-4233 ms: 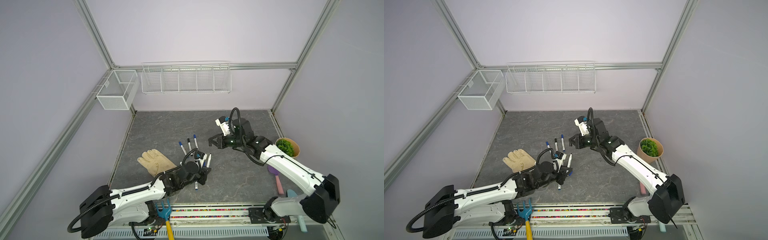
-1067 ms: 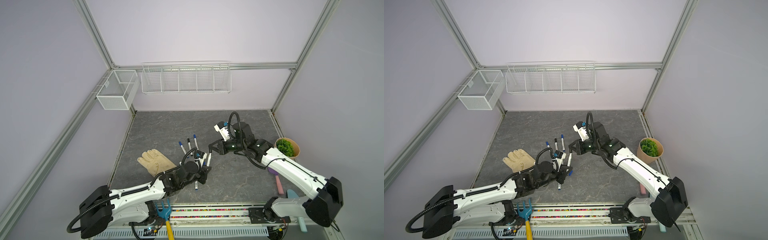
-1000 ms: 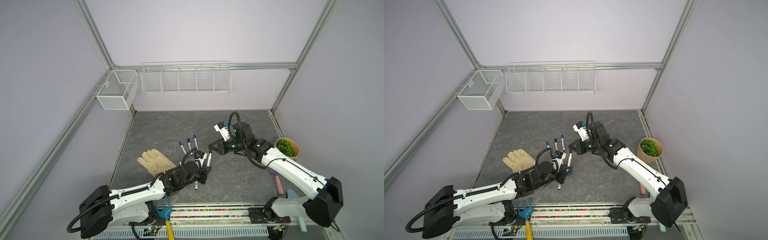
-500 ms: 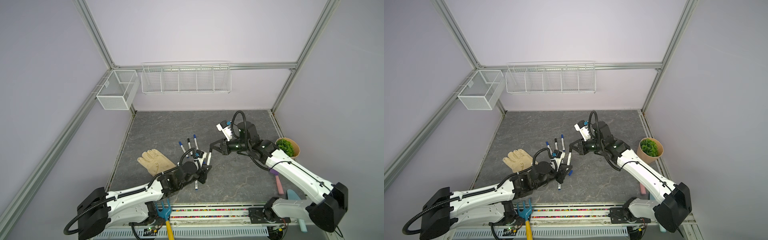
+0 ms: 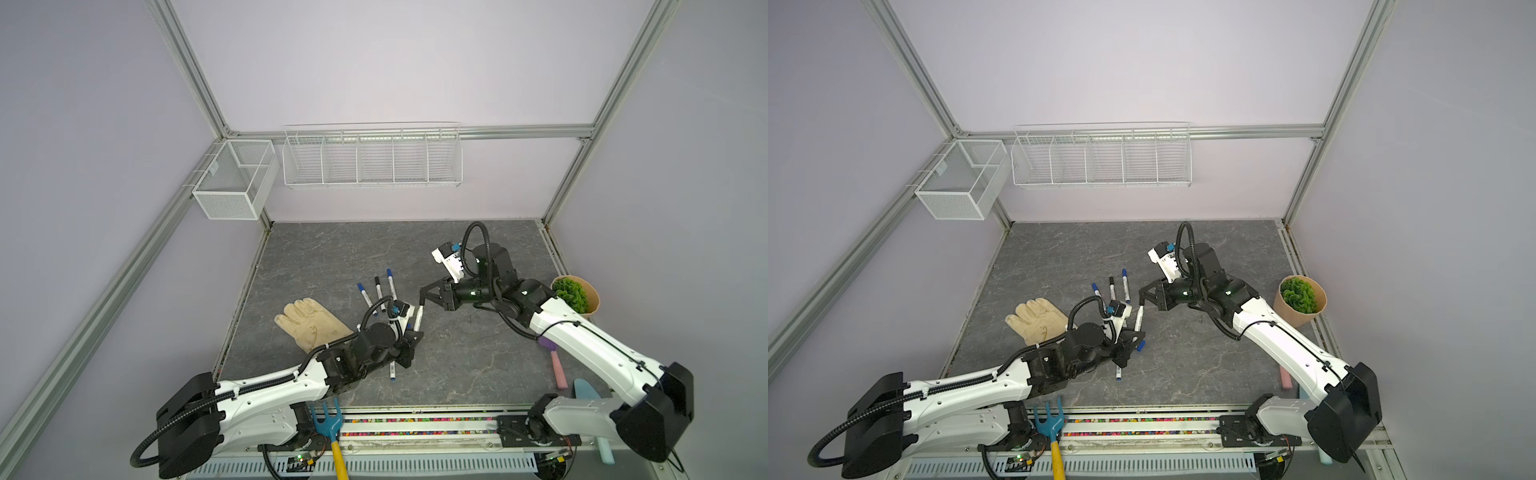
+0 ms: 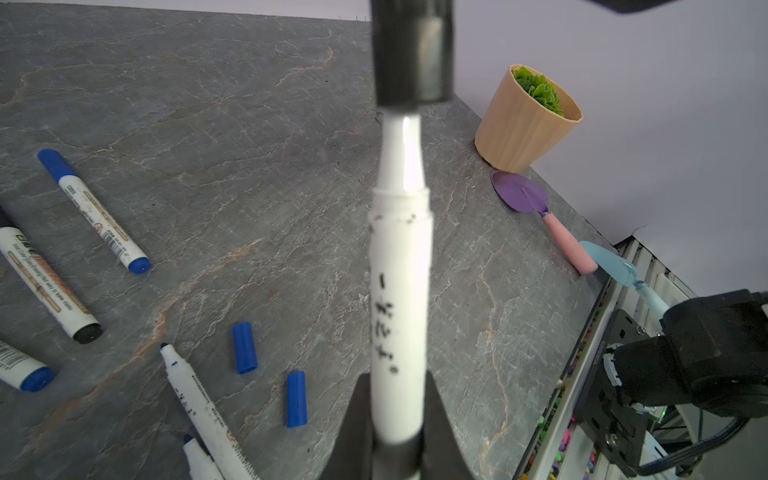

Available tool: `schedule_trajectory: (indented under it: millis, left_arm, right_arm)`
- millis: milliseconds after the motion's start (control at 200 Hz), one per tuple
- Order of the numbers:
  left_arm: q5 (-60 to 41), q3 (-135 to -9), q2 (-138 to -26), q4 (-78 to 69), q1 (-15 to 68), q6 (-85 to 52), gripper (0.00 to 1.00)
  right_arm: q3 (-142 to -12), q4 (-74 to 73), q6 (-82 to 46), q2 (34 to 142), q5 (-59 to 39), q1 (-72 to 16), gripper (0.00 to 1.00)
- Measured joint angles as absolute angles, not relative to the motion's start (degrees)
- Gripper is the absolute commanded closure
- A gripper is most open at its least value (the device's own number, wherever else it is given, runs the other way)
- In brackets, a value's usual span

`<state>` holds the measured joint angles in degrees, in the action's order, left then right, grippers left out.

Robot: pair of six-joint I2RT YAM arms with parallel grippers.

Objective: Insert the pens into the pen caps
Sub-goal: 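Hold the black cap above the marker tip held by the left gripper, then press the black cap down onto the marker tip with the right gripper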

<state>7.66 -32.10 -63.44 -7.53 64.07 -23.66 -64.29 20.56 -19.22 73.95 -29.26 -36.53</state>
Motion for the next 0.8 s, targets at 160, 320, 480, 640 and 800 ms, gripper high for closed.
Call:
schedule_trajectory:
  millis: [160,320,480,640,800]
  left_arm:
    - [7.55,-32.58,-63.48,-7.46,63.86,-23.68,1.00]
    - [7.55,-32.58,-63.51,-7.46,63.88,-23.70,1.00]
    - [7.64,-32.58,-63.51,-7.46,63.88,-23.66,1.00]
    - [7.60,-32.58,-63.51,-7.60,64.01,-23.29,1.00]
    - [7.66,-32.69,-63.48,-7.09,64.31,-21.96,1.00]
  right_arm:
    - [-64.27,20.95,-19.20,74.28,-29.15,-36.69,0.92]
    - [-64.27,20.93,-19.20,74.28,-29.43,-36.69,0.92]
    - [-64.27,20.88,-19.03,74.28,-30.94,-36.49,0.92]
    - [-64.34,21.87,-17.50,74.26,-33.34,-35.79,0.92]
    - [-65.19,25.28,-15.33,74.89,-35.48,-35.48,0.91]
